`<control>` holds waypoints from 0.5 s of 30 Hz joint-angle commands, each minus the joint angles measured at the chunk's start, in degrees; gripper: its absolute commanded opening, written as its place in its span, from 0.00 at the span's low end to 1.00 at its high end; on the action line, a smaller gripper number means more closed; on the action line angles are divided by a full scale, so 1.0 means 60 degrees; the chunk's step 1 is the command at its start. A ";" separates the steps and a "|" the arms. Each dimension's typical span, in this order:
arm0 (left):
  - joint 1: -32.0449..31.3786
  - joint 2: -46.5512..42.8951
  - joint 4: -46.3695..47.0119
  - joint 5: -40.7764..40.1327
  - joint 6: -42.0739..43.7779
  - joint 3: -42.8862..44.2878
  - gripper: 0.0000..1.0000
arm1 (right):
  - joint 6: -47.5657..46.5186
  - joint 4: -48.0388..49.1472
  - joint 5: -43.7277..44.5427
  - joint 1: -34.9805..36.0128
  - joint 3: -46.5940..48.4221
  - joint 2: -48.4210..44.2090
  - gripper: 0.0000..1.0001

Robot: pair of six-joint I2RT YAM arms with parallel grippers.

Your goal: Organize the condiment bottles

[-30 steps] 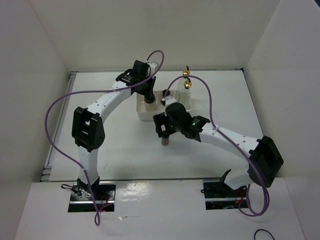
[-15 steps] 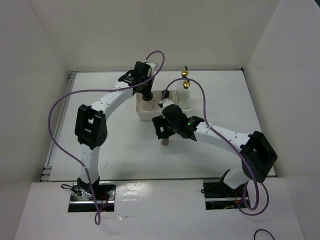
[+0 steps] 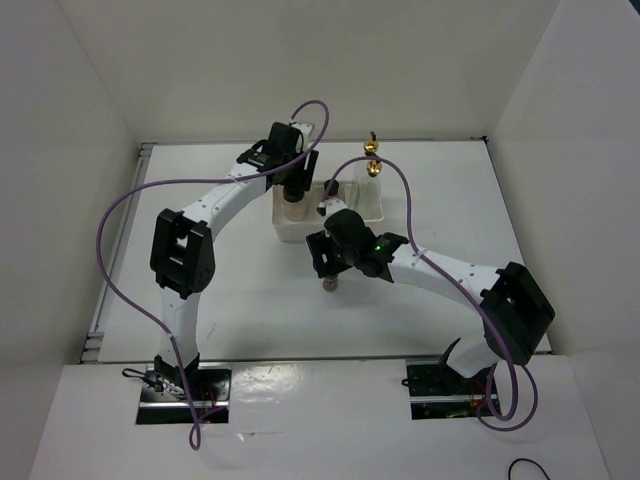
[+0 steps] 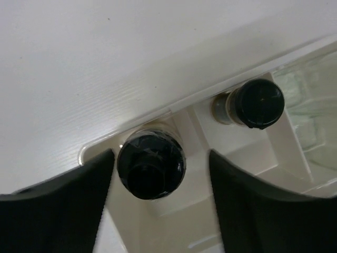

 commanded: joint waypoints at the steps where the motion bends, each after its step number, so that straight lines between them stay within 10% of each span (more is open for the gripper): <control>1: 0.0001 -0.0163 0.0188 0.0169 -0.0212 0.0070 0.85 | 0.0046 -0.0010 -0.0024 0.0091 -0.0156 0.0008 0.79; 4: 0.0001 -0.0252 0.0070 0.0081 -0.0315 0.0158 1.00 | 0.0046 -0.0098 -0.0024 0.0091 -0.0156 -0.0080 0.77; 15: 0.0001 -0.1013 -0.0720 -0.0212 -0.0681 0.0729 1.00 | 0.0134 -0.0185 -0.0112 0.0267 -0.0244 0.0008 0.59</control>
